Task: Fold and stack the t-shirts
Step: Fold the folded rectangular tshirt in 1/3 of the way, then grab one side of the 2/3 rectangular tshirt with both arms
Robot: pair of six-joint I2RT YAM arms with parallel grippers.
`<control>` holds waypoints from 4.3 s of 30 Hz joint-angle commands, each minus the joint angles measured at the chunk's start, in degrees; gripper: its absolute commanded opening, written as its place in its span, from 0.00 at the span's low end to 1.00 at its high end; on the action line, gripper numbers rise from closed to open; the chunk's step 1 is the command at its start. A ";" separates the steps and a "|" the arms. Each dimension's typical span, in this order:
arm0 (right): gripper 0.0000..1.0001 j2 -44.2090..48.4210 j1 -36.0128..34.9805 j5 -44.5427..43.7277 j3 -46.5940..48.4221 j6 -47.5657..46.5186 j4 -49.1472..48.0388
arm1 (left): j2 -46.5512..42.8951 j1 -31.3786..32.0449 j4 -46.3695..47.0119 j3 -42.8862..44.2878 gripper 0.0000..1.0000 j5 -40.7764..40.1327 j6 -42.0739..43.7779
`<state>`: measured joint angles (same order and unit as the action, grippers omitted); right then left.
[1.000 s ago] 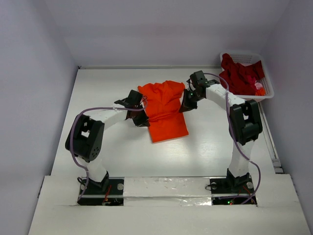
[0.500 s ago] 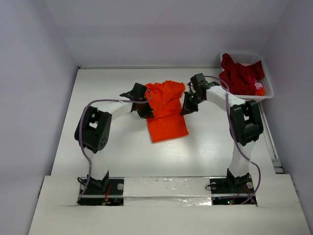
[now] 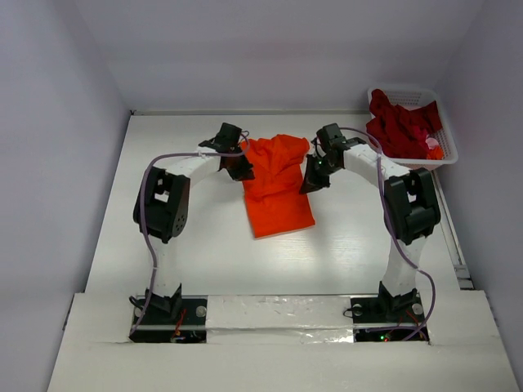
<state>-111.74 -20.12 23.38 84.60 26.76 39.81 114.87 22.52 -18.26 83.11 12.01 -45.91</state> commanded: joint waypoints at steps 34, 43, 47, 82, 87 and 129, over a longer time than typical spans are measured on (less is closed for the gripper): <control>0.00 11.36 -12.66 -1.84 -28.69 4.52 -14.93 | -26.36 3.23 0.24 -24.04 0.00 -0.32 -2.16; 0.00 19.63 -15.03 -2.98 -41.78 5.23 -16.43 | -31.54 3.23 -0.19 -28.97 0.00 -0.41 -2.60; 0.00 24.37 -18.71 -2.63 -45.13 7.51 -16.00 | -34.79 3.23 -0.72 -31.25 0.00 -1.46 -2.96; 0.64 13.05 7.54 -2.20 0.04 3.82 -8.52 | -21.98 -9.78 12.99 -18.77 0.50 4.77 3.90; 0.61 11.55 13.08 -1.58 -2.42 4.61 -10.98 | -20.83 -9.78 13.95 -19.83 0.49 6.98 3.72; 0.60 1.35 18.45 5.10 -10.59 9.18 -21.36 | -4.40 -12.59 34.25 -19.48 0.48 19.45 -1.90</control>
<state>-110.04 -2.26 27.51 74.02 36.07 21.15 110.02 10.37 10.33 64.82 27.18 -45.56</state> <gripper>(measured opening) 0.606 0.484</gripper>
